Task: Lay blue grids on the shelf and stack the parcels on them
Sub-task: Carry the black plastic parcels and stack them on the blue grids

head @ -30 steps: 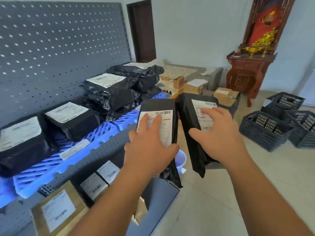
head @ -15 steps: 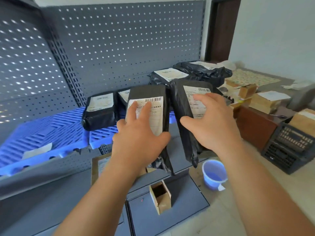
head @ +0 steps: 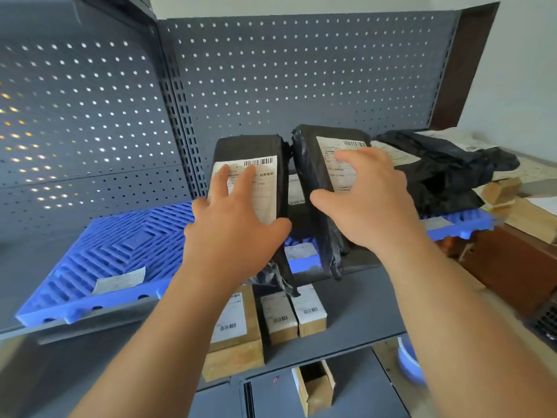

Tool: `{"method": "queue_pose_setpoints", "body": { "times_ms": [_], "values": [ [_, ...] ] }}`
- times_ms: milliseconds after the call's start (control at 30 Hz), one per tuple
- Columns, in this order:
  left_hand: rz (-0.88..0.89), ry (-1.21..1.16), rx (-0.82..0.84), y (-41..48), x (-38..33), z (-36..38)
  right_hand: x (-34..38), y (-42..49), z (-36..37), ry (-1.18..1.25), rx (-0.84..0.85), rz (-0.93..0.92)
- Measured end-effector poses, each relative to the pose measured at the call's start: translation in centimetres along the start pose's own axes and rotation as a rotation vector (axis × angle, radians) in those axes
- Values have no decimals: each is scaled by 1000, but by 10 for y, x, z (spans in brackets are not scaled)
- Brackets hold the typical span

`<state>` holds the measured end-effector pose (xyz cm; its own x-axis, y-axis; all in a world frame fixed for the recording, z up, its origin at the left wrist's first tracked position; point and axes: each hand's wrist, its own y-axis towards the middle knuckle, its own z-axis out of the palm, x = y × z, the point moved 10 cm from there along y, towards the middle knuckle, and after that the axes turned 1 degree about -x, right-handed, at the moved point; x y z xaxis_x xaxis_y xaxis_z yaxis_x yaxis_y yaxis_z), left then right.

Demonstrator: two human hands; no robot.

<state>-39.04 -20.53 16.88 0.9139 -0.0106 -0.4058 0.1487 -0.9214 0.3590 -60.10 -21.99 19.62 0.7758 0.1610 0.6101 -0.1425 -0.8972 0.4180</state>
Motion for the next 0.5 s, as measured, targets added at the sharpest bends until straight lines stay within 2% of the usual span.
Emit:
{"method": "queue_pose_setpoints", "body": {
  "times_ms": [267, 500],
  "values": [
    [-41, 26, -3, 56, 39, -2, 16, 51, 50, -14, 83, 6],
    [-123, 104, 88, 90, 54, 14, 24, 89, 82, -81, 184, 3]
  ]
}}
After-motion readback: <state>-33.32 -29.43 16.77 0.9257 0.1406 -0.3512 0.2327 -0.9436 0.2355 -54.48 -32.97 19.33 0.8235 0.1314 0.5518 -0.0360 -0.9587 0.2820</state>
